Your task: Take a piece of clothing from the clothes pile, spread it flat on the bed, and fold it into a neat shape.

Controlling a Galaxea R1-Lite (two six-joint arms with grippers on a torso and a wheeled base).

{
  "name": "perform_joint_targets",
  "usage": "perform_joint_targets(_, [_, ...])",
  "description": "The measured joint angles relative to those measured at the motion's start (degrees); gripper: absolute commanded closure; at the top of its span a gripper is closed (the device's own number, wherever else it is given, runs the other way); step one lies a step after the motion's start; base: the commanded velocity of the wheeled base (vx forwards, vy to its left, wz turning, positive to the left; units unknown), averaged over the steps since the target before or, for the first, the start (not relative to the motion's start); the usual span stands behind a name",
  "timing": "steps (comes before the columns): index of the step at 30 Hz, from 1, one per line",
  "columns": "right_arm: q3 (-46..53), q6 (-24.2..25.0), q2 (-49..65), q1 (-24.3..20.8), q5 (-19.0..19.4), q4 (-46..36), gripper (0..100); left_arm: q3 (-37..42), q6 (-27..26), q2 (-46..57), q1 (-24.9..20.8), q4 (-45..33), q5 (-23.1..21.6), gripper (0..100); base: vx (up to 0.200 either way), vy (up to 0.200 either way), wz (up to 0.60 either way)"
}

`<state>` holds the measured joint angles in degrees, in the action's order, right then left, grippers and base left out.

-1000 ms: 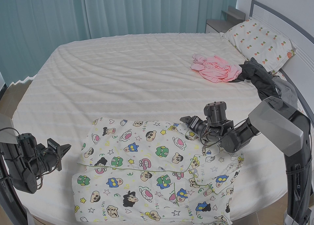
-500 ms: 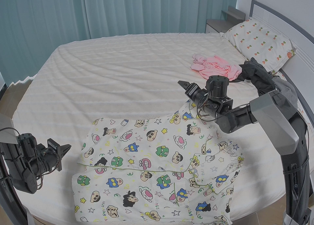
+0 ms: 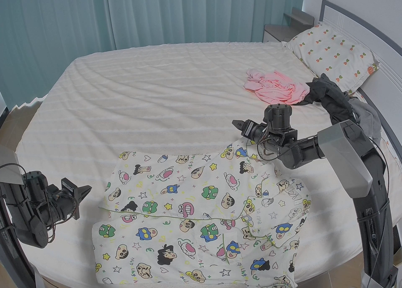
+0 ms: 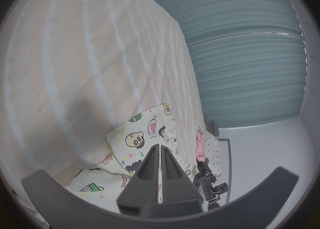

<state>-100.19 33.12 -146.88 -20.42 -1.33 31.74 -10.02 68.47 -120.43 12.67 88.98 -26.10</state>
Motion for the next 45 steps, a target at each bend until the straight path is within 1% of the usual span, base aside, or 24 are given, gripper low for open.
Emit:
perform_joint_targets(6, [3.2, -2.4, 0.8, 0.4, 0.0, 0.9, 0, 0.1, -0.1, -0.1, 0.0, 0.0, -0.1, 100, 0.0, 0.0, 0.0])
perform_joint_targets(9, [7.0, -3.5, 1.7, 1.0, 0.4, 1.1, 0, 0.0, -0.2, -0.2, 0.0, 0.0, -0.1, 100, 0.0, 0.0, 0.0])
perform_joint_targets(14, [12.1, -3.5, 3.5, 1.9, 0.9, 1.5, 0, 0.0, -0.2, -0.2, 0.0, 0.0, -0.1, 100, 0.0, 0.0, 0.0])
perform_joint_targets(16, [13.4, -2.0, 4.3, 2.2, 0.9, 1.6, 0, 0.0, -0.2, -0.3, 0.0, 0.0, -0.1, 100, 0.0, 0.0, 0.0])
perform_joint_targets(21, [16.0, 5.4, 5.9, 2.1, 0.9, 1.6, 0, 0.0, -0.2, -0.3, 0.0, 0.0, -0.1, 100, 0.0, 0.0, 0.0])
perform_joint_targets(26, [19.1, 10.0, 7.2, 2.1, 0.8, 1.6, 0, 0.0, -0.2, -0.3, 0.0, 0.0, -0.1, 100, 0.0, 0.0, 0.0])
perform_joint_targets(32, [21.6, 13.5, 7.7, 2.3, 1.1, 1.6, 0, 0.0, -0.2, -0.3, 0.0, 0.0, -0.1, 100, 0.0, 0.0, 0.0])
perform_joint_targets(37, [21.2, 16.4, 6.9, 2.3, 1.5, 1.8, 0, 0.0, -0.2, -0.4, 0.0, 0.0, -0.1, 100, 0.0, 0.0, 0.0])
perform_joint_targets(41, [19.5, 17.2, 5.4, 1.8, 2.6, 3.5, 0, 0.0, -0.2, -0.4, 0.0, 0.0, -0.1, 100, 0.0, 0.0, 0.0])
perform_joint_targets(45, [15.9, 17.3, 3.4, 1.2, 2.9, 3.8, 0, 0.0, -0.2, -0.4, 0.0, 0.0, -0.1, 100, 0.0, 0.0, 0.0])
